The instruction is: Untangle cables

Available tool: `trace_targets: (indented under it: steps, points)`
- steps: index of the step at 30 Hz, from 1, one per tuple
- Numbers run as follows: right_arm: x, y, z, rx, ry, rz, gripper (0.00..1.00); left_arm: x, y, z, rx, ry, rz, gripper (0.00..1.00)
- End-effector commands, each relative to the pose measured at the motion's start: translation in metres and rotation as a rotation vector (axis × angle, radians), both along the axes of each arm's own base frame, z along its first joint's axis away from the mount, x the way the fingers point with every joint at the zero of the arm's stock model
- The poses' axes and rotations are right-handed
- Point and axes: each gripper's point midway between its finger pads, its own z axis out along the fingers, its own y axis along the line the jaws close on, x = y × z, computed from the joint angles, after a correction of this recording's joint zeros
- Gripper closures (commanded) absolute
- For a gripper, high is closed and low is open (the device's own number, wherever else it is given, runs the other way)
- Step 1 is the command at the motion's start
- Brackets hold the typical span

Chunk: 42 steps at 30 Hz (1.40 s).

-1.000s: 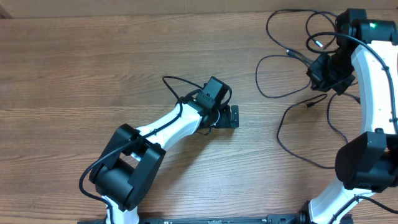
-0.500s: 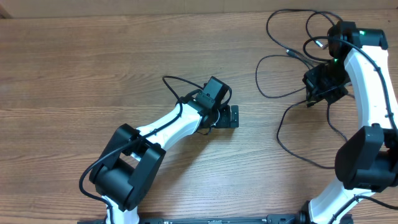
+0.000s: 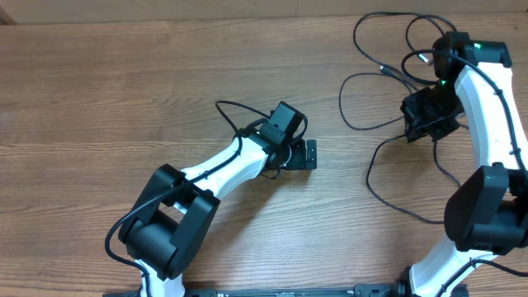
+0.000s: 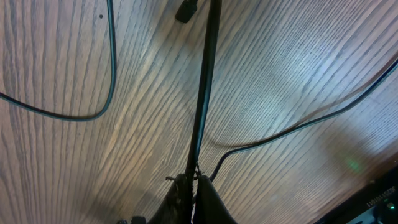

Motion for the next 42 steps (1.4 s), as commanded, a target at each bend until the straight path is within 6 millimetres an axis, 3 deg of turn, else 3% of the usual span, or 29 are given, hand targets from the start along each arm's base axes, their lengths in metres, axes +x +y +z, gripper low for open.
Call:
trace_targets:
  steps: [1, 12, 23, 36, 42]
  points:
    - [-0.002, 0.000, 0.005, -0.020, -0.009, -0.001, 0.96, -0.002, 0.004, -0.008, 0.007, 0.026, 0.010, 0.01]
    - [-0.008, -0.007, 0.003, -0.058, 0.014, 0.003, 0.96, -0.002, 0.004, -0.008, 0.007, 0.026, 0.010, 0.01]
    - [-0.027, -0.005, -0.037, -0.050, 0.088, 0.005, 0.96, -0.002, 0.004, -0.008, 0.009, 0.028, 0.009, 0.00]
    - [-0.036, -0.003, -0.065, -0.046, 0.110, 0.006, 0.96, -0.002, 0.004, -0.008, 0.009, 0.028, 0.009, 0.00]
    - [-0.039, 0.003, -0.059, -0.008, 0.118, 0.039, 0.96, -0.003, 0.004, -0.008, 0.011, 0.031, 0.009, 0.00]
